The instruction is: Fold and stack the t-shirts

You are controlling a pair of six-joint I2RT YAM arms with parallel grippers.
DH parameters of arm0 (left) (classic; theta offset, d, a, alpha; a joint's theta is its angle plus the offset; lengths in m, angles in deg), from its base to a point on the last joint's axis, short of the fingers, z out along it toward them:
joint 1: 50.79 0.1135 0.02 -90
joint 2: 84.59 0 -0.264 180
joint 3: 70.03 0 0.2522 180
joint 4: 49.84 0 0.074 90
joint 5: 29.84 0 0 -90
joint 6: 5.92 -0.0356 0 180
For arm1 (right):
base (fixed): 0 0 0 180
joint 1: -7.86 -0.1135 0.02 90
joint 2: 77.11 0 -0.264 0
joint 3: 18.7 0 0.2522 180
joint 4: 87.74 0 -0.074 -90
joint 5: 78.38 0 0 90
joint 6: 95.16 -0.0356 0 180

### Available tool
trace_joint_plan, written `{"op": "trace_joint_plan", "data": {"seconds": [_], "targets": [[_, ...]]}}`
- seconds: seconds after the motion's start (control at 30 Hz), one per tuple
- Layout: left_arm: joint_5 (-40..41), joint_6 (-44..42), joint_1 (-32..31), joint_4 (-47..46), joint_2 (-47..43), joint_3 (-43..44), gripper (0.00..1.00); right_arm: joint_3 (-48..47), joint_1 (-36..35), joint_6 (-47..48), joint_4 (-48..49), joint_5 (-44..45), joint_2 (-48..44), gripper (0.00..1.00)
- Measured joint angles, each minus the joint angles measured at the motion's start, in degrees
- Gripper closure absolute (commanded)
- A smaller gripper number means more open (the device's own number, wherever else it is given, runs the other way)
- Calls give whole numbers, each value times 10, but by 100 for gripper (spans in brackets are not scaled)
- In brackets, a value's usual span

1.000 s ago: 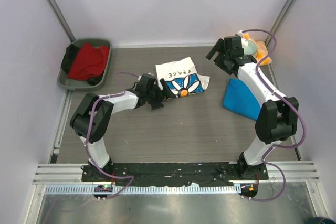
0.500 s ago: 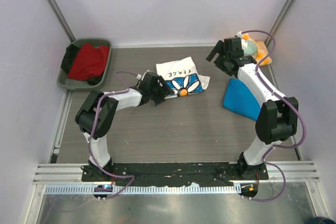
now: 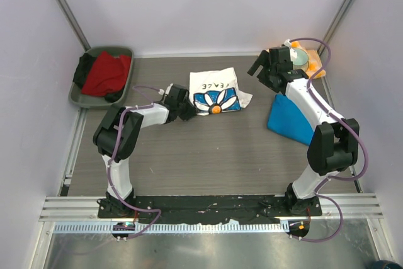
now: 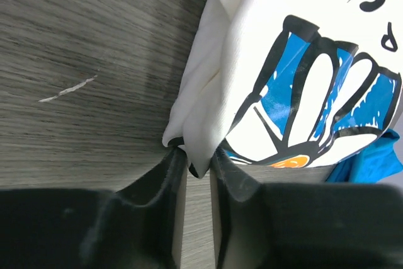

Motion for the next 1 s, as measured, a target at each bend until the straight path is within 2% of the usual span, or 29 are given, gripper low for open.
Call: {"op": "trace_joint_plan", "data": {"seconds": [0.07, 0.37, 0.53, 0.77, 1.0], "targets": [[1, 0, 2, -1, 1, 0, 100, 2, 0, 1, 3, -1, 0, 0], [-2, -3, 14, -33, -14, -33, 100, -3, 0, 10, 26, -38, 15, 0], [3, -12, 23, -40, -66, -98, 100, -60, -2, 17, 55, -91, 119, 1], [7, -15, 26, -37, -129, -170, 100, -71, -21, 23, 82, -145, 238, 1], [7, -19, 26, -38, -133, -176, 100, -92, -58, 28, 102, -170, 276, 1]]}}
